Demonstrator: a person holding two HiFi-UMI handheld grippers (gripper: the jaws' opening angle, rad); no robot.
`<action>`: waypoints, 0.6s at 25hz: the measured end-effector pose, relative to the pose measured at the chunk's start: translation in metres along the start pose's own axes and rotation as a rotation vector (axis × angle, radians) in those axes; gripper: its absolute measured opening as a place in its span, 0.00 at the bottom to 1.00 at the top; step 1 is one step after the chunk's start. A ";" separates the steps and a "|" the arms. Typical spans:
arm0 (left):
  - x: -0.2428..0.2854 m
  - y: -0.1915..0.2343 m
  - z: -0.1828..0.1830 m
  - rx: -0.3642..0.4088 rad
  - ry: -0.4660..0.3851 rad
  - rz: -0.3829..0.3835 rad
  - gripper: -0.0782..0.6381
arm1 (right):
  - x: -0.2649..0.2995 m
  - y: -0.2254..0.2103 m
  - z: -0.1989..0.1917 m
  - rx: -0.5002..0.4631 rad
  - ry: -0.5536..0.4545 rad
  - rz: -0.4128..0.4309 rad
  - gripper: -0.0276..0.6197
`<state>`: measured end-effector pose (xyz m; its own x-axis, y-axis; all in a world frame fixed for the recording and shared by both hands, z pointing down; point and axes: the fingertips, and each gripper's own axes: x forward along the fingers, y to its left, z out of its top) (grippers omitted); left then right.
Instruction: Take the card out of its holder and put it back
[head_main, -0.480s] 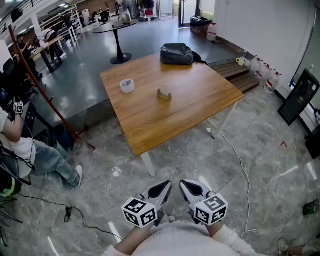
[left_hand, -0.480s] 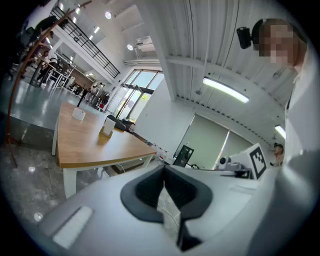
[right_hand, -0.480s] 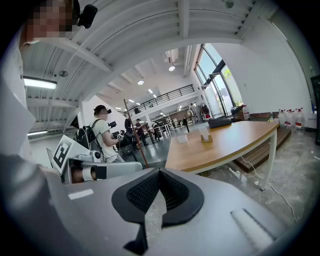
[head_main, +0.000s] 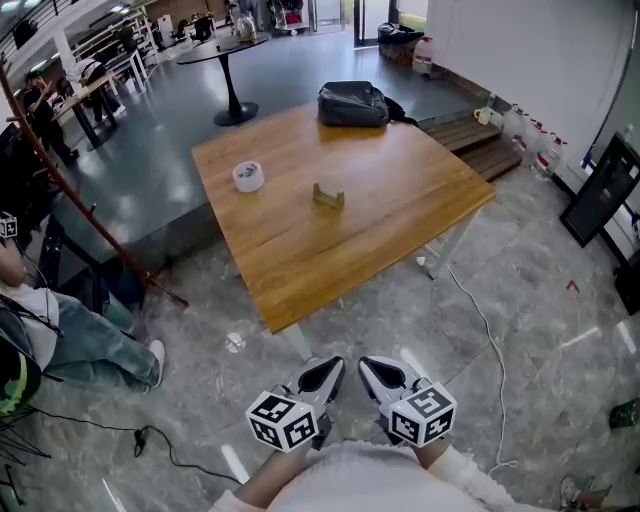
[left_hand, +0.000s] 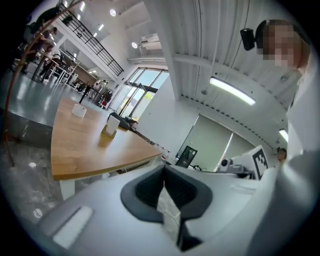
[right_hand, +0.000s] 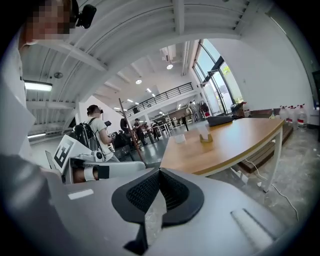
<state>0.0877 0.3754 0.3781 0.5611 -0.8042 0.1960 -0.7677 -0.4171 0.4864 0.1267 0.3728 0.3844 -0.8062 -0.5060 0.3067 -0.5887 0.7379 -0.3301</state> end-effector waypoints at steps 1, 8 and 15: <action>0.006 0.008 0.006 0.000 0.001 -0.003 0.12 | 0.009 -0.005 0.006 -0.001 -0.003 -0.004 0.04; 0.053 0.080 0.066 0.016 0.018 -0.019 0.12 | 0.085 -0.048 0.056 0.004 -0.017 -0.036 0.04; 0.101 0.149 0.133 0.040 0.030 -0.058 0.12 | 0.159 -0.093 0.107 0.020 -0.040 -0.089 0.04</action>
<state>-0.0114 0.1755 0.3573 0.6133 -0.7656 0.1942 -0.7454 -0.4797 0.4630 0.0470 0.1758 0.3681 -0.7523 -0.5864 0.3001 -0.6586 0.6804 -0.3215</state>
